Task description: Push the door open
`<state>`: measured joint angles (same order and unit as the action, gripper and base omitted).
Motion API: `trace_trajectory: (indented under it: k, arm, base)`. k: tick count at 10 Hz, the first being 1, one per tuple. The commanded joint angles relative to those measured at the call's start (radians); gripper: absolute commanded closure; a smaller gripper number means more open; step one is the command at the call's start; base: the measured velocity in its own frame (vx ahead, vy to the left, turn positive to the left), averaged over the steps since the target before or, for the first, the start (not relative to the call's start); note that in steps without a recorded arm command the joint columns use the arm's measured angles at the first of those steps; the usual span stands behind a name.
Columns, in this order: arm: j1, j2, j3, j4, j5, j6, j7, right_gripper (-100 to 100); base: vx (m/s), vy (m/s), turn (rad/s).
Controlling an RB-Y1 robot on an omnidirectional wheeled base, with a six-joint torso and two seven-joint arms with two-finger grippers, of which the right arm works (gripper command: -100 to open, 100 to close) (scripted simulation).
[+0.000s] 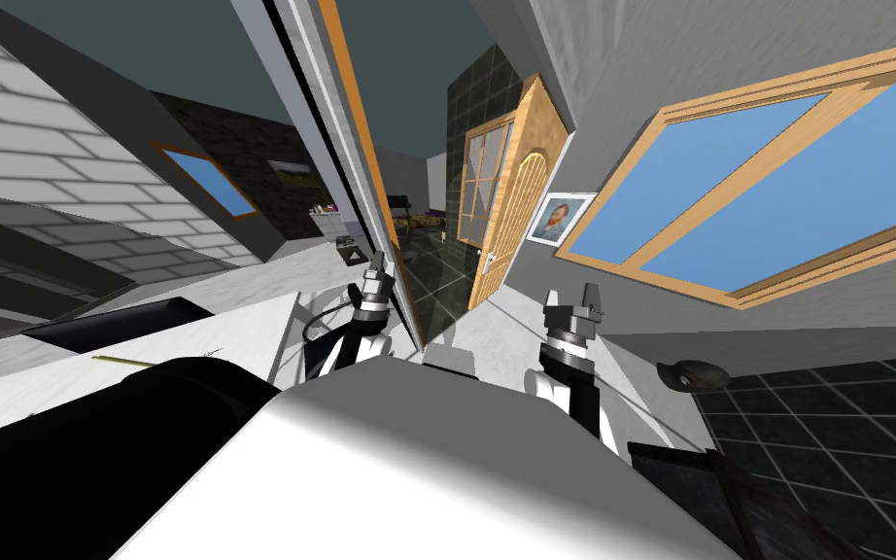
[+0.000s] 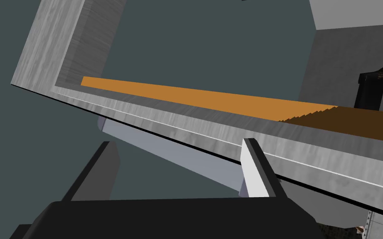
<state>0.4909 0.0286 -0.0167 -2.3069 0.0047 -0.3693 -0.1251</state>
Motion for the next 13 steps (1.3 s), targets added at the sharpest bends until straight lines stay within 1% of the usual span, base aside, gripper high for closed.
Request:
trace_trajectory:
  k: [1, 4, 7, 13]
  arm:
    - [-0.005, -0.009, 0.006, 0.009, 0.028, 0.009, -0.001, -100]
    - [-0.016, -0.025, 0.019, 0.028, 0.084, 0.027, -0.004, -100]
    - [-0.027, -0.042, 0.033, 0.048, 0.143, 0.046, -0.008, -100]
    - [-0.059, -0.087, 0.072, 0.105, 0.312, 0.1, -0.016, -100]
  base:
    - [-0.01, -0.051, 0.001]
    - [0.013, -0.108, 0.015]
    - [0.042, -0.072, 0.016]
    - [0.056, -0.071, 0.028]
